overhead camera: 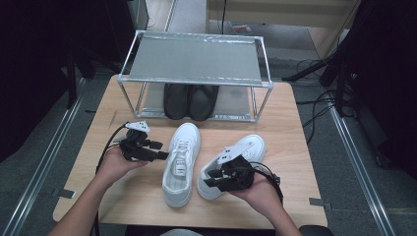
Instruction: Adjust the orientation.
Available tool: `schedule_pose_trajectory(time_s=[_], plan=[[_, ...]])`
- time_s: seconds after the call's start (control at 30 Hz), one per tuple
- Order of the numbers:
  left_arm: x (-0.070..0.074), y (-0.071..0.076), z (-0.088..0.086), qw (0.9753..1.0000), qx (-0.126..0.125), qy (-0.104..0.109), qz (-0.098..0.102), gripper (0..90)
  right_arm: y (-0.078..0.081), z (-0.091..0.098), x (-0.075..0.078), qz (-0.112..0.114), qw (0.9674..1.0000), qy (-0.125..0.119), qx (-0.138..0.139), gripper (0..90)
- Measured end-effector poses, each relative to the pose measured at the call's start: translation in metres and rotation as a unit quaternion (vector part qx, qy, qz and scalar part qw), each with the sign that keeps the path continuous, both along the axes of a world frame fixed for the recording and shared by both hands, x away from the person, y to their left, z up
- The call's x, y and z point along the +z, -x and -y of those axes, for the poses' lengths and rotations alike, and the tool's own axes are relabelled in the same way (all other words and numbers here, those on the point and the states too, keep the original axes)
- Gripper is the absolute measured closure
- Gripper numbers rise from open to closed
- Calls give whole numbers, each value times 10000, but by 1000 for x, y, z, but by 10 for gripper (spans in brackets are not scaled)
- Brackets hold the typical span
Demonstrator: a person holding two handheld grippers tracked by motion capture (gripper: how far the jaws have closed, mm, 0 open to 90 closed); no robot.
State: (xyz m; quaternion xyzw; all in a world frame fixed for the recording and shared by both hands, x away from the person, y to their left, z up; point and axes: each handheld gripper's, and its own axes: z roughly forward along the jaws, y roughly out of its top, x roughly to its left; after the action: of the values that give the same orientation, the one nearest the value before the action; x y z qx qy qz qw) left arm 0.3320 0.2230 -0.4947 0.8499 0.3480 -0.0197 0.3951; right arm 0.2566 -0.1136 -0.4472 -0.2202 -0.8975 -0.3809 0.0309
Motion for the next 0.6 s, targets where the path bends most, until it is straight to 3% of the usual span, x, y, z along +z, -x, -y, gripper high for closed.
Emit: schedule_pose_trajectory(time_s=[0.07,0.2,0.23,0.4,0.6], plan=[[0,-1,1,10000,-4,0,-6,417,0,7,5,-15,10000,-87,-46,758],[1,-3,2,10000,-7,-23,20,413,-2,19,10,158,9995,-71,-282,796],[1,-5,2,10000,-25,-26,40,412,-4,30,12,226,9984,-108,-516,822],[1,-8,2,9999,3,108,125,410,-10,52,11,359,9944,-126,-987,890],[3,-12,9,9999,-85,17,115,406,-17,76,7,442,9879,-45,-1486,900]])
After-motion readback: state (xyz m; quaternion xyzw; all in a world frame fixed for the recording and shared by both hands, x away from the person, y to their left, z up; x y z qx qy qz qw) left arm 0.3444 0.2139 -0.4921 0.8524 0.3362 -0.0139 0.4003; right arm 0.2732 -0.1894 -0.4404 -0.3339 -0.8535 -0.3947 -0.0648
